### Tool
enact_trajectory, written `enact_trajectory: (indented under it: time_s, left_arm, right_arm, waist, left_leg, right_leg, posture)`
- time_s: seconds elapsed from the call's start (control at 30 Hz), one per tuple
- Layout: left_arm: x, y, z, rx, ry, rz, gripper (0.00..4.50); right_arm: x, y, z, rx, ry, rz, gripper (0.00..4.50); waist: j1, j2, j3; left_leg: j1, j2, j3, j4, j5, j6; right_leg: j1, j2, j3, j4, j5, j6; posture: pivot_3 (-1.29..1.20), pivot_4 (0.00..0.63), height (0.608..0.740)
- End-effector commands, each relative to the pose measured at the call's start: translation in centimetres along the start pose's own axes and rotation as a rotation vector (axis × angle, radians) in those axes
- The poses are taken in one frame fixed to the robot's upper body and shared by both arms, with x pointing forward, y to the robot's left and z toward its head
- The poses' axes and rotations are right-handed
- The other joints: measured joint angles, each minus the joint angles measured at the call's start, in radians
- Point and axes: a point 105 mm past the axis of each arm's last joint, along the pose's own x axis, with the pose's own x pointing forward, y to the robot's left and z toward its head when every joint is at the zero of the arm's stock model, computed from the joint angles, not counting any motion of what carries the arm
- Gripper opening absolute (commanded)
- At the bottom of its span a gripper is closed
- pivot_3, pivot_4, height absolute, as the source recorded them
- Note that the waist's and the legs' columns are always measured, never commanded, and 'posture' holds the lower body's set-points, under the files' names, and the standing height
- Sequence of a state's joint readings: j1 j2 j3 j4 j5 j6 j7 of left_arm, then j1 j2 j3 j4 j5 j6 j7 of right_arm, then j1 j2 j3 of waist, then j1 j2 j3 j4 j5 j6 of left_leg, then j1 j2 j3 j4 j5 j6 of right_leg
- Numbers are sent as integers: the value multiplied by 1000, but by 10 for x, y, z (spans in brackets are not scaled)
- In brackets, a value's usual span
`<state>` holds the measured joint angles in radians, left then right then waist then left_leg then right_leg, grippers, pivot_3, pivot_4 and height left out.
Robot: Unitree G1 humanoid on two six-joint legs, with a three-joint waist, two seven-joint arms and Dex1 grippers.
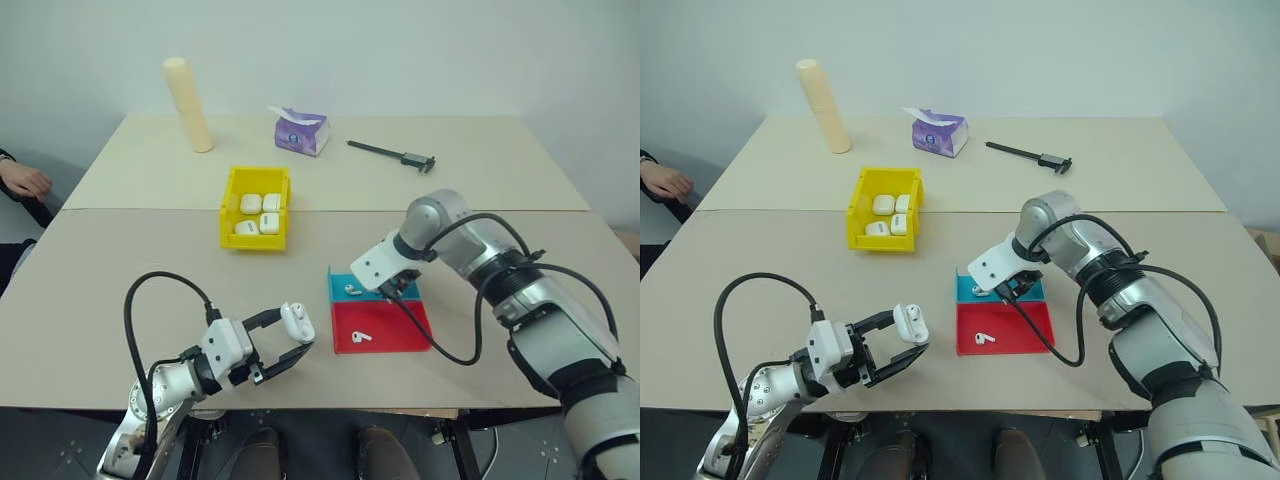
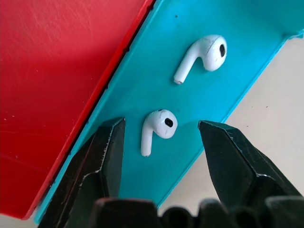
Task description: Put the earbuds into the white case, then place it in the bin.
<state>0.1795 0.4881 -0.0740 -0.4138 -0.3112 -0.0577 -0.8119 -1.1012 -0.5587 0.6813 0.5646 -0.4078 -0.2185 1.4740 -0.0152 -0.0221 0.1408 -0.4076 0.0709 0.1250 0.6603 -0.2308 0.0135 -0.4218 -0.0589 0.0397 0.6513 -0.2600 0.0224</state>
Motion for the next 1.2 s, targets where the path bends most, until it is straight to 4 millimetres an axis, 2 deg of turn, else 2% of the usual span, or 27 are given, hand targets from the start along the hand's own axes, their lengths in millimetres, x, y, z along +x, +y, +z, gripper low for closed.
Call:
enact_trajectory:
  time_s: [0.03, 0.13, 0.27, 1.13, 1.2]
  left_arm:
    - [1, -3, 11, 32, -29, -1, 2716]
    - [1, -3, 11, 36, -25, 2, 2716]
    - [0, -1, 11, 39, -20, 7, 2716]
    - [1, -3, 8, 42, -7, 10, 2716]
    - [1, -3, 8, 42, -7, 10, 2716]
  right_arm:
    - [-11, -11, 1, -42, 22, -43, 2944]
    - [-10, -11, -1, -51, 29, -38, 2944]
    - [-9, -9, -1, -66, 27, -30, 2113]
    - [-6, -5, 3, -156, 2, -17, 2113]
    - [-6, -5, 4, -156, 2, -17, 1719]
  waist:
    - [0, 0, 0]
    - [0, 0, 0]
    - [0, 0, 0]
    - [-1, 0, 0]
    - [-1, 0, 0]
  left_leg:
    - [0, 0, 0, 0, 0, 0]
    - [1, 0, 0, 0, 0, 0]
    - [1, 0, 0, 0, 0, 0]
    - [1, 0, 1, 0, 0, 0]
    - [2, 0, 1, 0, 0, 0]
  right_leg:
    - [0, 0, 0, 0, 0, 0]
    - [0, 0, 0, 1, 0, 0]
    - [0, 0, 0, 1, 0, 0]
    - [0, 0, 1, 2, 0, 0]
    - [0, 0, 1, 2, 0, 0]
  posture:
    - [0, 150, 740]
    - [0, 150, 740]
    - [0, 150, 740]
    - [0, 150, 740]
    - [0, 150, 740]
